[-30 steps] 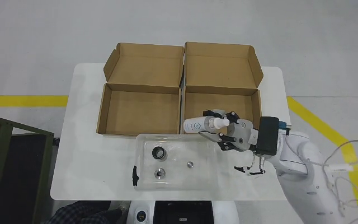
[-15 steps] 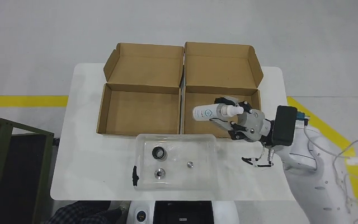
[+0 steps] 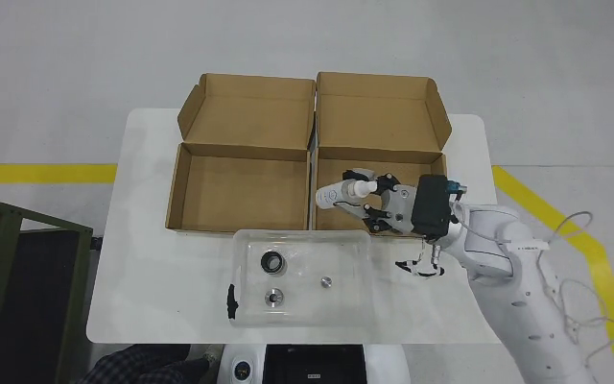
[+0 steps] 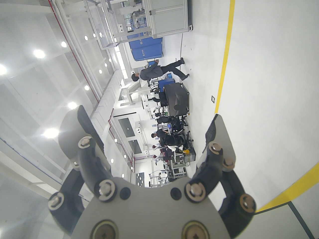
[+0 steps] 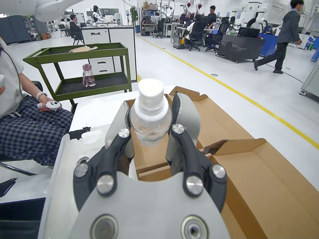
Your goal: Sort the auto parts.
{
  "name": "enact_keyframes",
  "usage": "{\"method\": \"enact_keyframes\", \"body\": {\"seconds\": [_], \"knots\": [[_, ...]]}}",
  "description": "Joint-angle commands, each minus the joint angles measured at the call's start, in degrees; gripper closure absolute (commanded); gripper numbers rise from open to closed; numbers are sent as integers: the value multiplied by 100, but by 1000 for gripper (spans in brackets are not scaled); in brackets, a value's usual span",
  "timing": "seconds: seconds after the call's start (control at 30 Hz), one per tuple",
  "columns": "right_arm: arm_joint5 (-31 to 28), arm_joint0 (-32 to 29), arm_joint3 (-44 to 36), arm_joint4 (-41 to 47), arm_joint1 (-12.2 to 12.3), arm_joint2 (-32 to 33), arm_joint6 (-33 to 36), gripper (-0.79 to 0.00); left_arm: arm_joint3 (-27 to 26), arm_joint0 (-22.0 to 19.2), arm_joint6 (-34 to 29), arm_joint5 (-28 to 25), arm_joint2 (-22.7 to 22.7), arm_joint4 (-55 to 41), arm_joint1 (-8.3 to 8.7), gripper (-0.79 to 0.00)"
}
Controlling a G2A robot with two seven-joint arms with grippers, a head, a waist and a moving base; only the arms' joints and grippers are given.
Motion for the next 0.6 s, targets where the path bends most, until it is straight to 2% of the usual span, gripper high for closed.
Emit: {"method": "enact_keyframes", "body": {"seconds": [0.0,0.33,0.57], "knots": [[27,91,103,-171,-12,-112,47,0,0,0,0,0,0,0,0,-785],[282,628,861,-1038,-69,-574,416,0,0,0,0,0,0,0,0,-785],[419,945,1536,-1221,-149,-961,366,0,0,0,0,0,0,0,0,-785]]}}
